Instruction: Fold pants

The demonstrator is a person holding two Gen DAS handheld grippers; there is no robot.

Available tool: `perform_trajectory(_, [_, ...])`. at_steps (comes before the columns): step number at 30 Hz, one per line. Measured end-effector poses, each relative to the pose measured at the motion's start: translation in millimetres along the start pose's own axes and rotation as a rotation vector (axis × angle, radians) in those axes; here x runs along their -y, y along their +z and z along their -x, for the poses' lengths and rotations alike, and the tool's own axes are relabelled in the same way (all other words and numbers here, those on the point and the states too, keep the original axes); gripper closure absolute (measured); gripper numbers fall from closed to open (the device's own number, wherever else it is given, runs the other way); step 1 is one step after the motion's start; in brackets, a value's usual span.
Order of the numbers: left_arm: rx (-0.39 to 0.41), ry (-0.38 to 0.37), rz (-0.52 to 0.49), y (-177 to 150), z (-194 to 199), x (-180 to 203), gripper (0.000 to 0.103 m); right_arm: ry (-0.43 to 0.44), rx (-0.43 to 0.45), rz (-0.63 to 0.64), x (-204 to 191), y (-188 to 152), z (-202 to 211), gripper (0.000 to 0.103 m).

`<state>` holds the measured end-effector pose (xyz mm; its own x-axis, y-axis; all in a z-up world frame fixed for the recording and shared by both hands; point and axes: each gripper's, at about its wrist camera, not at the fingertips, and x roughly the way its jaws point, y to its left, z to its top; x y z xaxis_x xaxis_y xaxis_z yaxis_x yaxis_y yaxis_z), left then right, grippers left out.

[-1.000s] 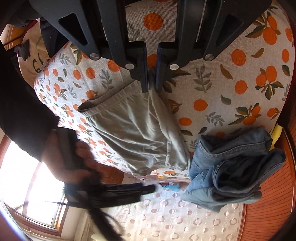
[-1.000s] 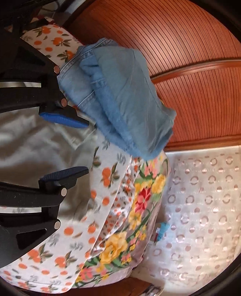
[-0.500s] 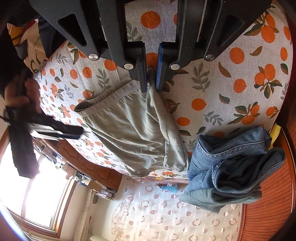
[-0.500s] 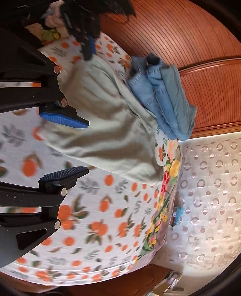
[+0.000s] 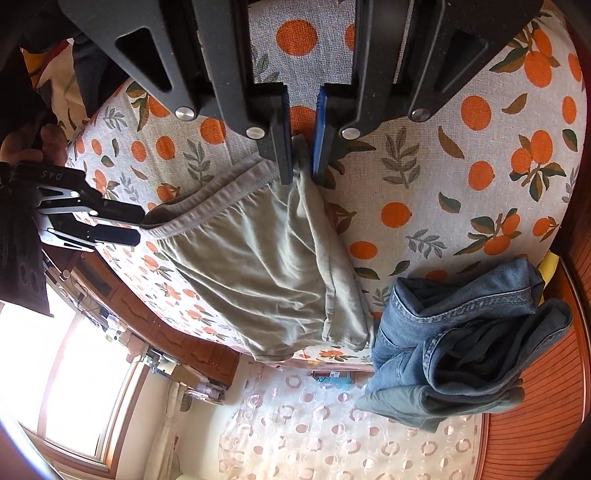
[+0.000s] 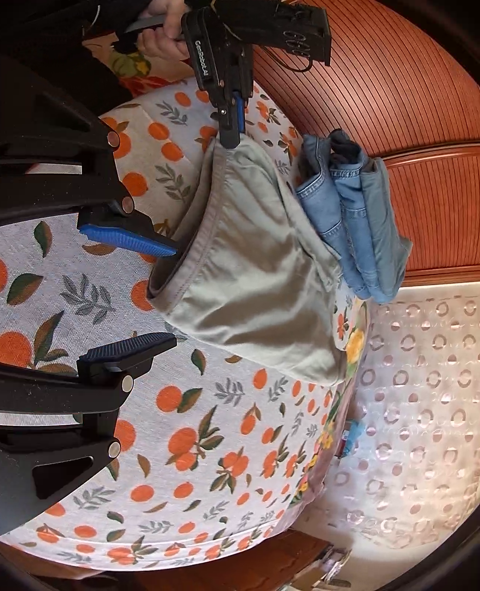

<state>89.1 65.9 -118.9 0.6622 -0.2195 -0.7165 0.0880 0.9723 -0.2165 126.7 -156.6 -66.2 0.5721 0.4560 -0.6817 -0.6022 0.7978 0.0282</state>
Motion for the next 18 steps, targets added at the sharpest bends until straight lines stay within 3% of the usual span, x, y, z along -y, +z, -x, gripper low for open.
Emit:
perform_trajectory(5, [-0.011,-0.004,0.004,-2,-3,-1,0.081,-0.029,-0.02,-0.055,6,-1,-18,0.058])
perform_trajectory(14, [0.011,0.02,-0.057,-7,-2,9,0.081,-0.018,0.008,-0.073,2,-7,-21,0.091])
perform_trajectory(18, [-0.005,0.003,-0.045,-4,-3,8,0.085,-0.008,0.04,-0.109,8,-11,-14,0.096])
